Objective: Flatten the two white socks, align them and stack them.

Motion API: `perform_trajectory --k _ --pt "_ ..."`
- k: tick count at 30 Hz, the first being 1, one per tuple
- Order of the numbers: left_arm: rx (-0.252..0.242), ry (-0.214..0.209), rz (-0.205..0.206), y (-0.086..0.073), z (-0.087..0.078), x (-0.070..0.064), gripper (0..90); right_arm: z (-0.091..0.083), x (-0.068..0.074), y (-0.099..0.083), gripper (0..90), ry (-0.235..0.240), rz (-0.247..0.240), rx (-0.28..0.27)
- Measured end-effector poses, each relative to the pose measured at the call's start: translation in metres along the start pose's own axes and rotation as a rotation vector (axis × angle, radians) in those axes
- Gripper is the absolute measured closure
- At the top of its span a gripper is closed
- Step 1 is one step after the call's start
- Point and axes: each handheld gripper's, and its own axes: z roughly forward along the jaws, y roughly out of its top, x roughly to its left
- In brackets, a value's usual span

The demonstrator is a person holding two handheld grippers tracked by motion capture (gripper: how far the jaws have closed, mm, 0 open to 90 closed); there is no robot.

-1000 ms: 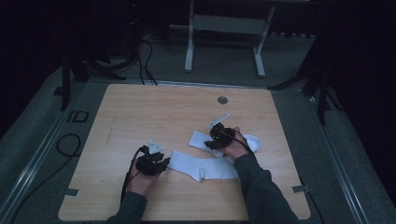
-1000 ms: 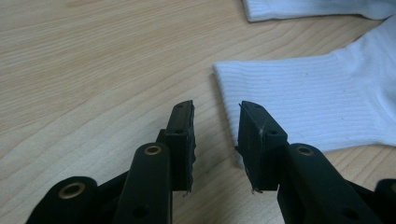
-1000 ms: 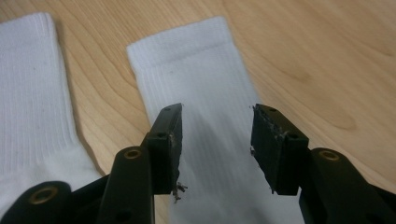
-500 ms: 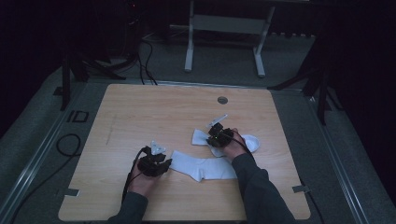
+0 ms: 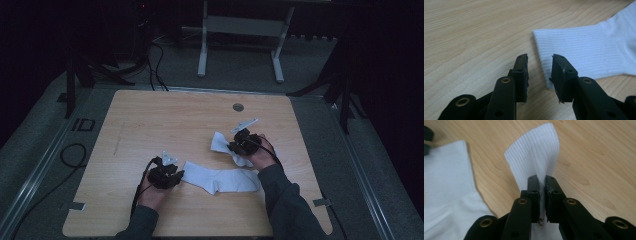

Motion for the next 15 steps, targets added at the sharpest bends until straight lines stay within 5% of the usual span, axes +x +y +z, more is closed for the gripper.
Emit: perform_trajectory --k 7,15 --pt "0.002 0.0 0.004 0.0 0.0 0.001 65.8 -0.017 0.003 0.0 83.5 0.016 -0.014 -0.017" --pt "0.0 -0.001 0.0 0.0 0.001 0.0 65.8 -0.056 0.012 0.007 83.4 0.013 -0.053 -0.081"
